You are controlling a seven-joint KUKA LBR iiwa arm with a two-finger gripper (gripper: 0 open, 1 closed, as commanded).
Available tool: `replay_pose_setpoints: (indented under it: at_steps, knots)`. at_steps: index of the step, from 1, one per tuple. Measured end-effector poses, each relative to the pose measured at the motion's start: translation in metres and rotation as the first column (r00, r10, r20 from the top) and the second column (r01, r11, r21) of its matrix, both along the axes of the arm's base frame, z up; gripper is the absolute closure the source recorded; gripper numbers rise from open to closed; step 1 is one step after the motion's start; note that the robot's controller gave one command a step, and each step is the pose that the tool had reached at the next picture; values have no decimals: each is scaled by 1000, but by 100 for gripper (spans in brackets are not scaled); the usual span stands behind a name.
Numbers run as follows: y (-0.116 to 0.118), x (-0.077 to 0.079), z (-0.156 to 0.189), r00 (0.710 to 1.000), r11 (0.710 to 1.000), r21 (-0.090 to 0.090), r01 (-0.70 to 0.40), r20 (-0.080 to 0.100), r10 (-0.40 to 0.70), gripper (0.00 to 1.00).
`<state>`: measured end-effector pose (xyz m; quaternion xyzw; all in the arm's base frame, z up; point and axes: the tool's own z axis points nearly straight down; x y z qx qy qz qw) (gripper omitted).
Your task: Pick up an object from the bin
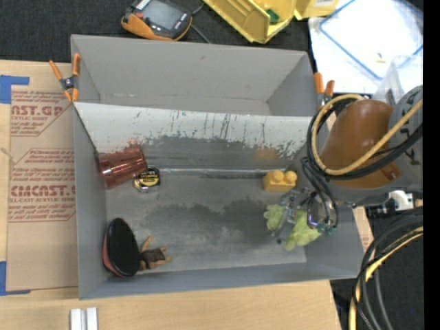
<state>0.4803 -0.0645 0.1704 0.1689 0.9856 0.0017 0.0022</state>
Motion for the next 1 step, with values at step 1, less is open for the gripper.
replay_pose_setpoints:
  at_steps: [1]
  knots:
    - [0,-1,-36,1000,1000,0,1,-5,-1,100]
